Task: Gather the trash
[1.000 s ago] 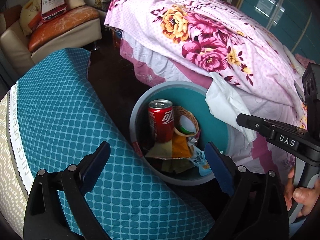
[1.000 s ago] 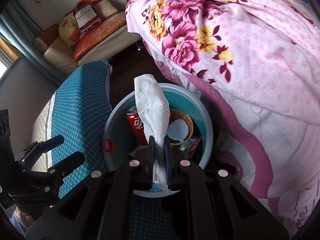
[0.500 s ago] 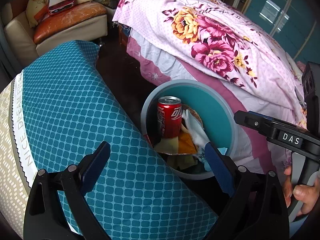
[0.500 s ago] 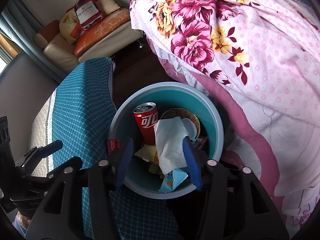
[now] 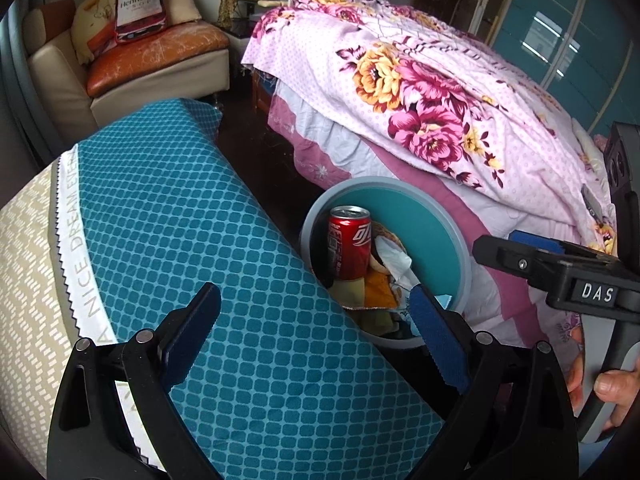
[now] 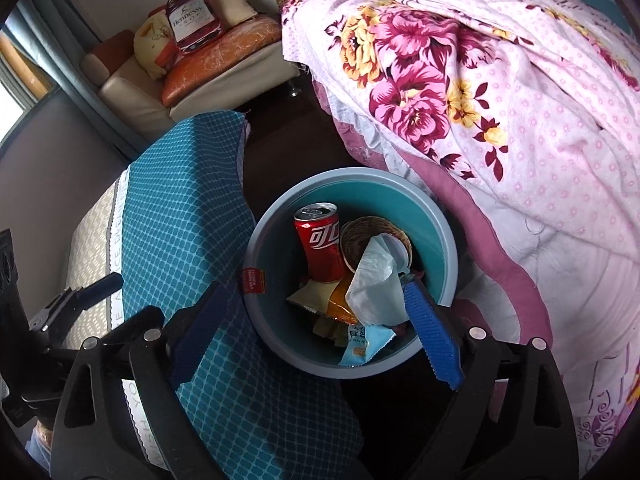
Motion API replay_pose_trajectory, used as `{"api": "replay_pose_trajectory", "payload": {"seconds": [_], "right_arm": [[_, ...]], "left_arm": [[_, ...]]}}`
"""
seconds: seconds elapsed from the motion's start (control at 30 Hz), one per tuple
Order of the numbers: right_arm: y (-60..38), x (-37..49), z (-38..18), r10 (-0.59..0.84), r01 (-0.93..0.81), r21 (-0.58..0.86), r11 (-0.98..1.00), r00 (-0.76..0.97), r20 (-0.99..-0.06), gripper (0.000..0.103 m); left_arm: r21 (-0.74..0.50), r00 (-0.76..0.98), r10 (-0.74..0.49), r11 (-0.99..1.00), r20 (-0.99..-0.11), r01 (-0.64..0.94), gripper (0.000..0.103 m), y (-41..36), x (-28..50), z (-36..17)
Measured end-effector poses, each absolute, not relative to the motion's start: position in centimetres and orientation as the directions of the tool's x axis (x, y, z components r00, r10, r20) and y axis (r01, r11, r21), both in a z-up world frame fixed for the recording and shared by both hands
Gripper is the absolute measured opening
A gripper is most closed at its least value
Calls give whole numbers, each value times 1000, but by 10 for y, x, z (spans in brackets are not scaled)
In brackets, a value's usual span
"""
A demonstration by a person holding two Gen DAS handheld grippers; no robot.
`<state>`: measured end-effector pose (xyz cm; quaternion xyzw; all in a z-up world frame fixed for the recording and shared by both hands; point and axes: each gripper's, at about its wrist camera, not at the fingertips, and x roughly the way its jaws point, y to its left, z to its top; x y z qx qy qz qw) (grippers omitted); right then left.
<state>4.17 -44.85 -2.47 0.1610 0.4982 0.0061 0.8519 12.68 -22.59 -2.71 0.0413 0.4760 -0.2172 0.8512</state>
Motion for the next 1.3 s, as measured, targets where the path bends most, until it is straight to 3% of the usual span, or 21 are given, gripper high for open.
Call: {"api": "replay_pose_trajectory", "payload": {"seconds": [0.33, 0.57, 1.3], "right_arm": [[-419, 14, -1, 93, 93, 166, 982, 525, -846, 96], [-401, -4, 19, 44, 60, 94, 994, 560, -827, 96], [-339, -37, 24, 80, -68, 51, 996, 553, -829, 96]], "left_arm": [[-103, 508, -275, 935, -816, 341, 99, -196, 107, -6], [-116, 516, -253, 952, -818, 281, 99, -170, 94, -3], [-122, 558, -181, 982, -810, 141, 99, -99, 42, -3]]}}
